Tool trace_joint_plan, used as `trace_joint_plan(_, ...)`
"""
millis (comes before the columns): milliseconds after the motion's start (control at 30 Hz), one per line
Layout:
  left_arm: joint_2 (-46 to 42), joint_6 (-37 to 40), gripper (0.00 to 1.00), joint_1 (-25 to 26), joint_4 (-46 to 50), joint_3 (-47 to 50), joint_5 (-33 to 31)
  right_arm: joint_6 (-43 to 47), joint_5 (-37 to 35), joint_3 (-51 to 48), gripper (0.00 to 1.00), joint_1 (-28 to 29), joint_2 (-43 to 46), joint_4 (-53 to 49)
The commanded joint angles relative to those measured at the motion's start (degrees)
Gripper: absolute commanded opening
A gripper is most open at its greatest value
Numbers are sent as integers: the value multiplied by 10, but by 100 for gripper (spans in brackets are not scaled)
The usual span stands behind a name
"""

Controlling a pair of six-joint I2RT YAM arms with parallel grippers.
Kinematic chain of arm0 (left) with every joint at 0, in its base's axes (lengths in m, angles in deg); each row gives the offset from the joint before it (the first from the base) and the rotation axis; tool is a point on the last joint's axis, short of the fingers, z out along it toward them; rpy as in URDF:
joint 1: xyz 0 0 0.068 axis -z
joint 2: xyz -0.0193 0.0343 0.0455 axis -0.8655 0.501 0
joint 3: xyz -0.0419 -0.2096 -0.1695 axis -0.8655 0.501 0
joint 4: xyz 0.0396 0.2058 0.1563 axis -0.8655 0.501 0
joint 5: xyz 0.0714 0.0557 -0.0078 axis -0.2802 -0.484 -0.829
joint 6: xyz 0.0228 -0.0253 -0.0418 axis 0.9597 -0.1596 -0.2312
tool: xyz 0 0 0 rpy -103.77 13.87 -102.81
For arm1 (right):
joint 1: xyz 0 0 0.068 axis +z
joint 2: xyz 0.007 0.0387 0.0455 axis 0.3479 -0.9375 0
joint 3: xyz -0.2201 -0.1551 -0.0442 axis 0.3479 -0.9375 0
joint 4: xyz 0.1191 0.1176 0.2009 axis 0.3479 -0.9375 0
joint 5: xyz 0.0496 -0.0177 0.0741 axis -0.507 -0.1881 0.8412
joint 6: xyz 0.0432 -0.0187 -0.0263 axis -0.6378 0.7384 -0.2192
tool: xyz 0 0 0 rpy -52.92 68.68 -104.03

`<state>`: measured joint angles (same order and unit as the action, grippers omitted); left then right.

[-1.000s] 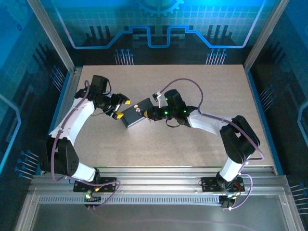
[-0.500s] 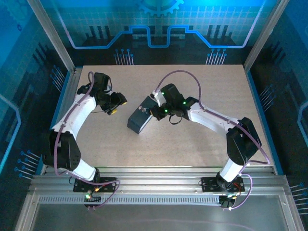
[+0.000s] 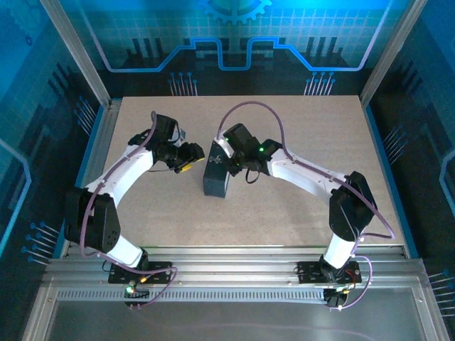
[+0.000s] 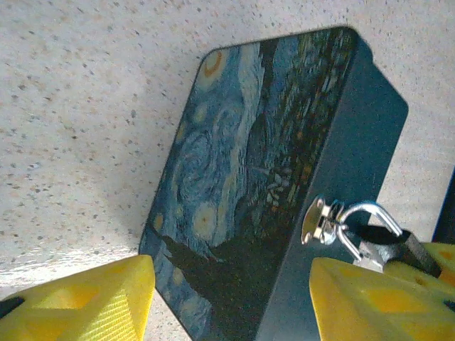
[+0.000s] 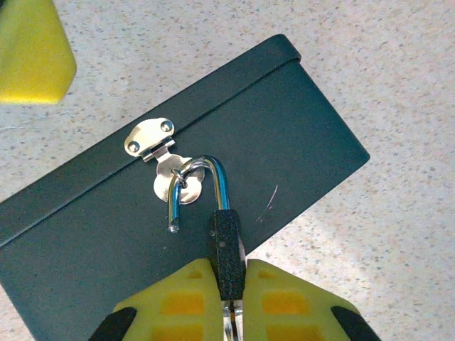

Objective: Unlock the padlock with the key

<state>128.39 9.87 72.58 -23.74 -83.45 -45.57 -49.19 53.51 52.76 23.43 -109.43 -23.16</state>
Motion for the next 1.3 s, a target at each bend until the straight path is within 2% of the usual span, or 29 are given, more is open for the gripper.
trace_joint_plan(0, 13, 12, 60, 18, -22, 11, 23, 31, -81, 2, 3, 8, -27, -26)
trace_joint_plan(133, 28, 17, 60, 33, -23, 11, 18, 66, -144, 6, 4, 26, -45, -18)
trace_joint_plan(300, 47, 14, 58, 36, -24, 19, 8, 104, -162, -12, 7, 37, -51, 5)
trace_joint_plan(533, 56, 13, 51, 35, -26, 30, -7, 168, -138, -87, 24, 45, -14, 71)
trace_joint_plan(800, 66, 9, 49, 27, -28, 25, -11, 141, -40, -113, 36, 22, 42, 72)
trace_joint_plan(967, 75, 15, 48, 25, -24, 17, -8, 101, 73, -96, 43, -20, 86, 41)
trace_joint_plan(1133, 80, 17, 46, 25, -24, 15, -2, 7, 210, -95, 47, -87, 115, 54)
trace_joint_plan(1267, 83, 18, 46, 25, -24, 17, -3, -96, 309, -89, 48, -135, 89, 77)
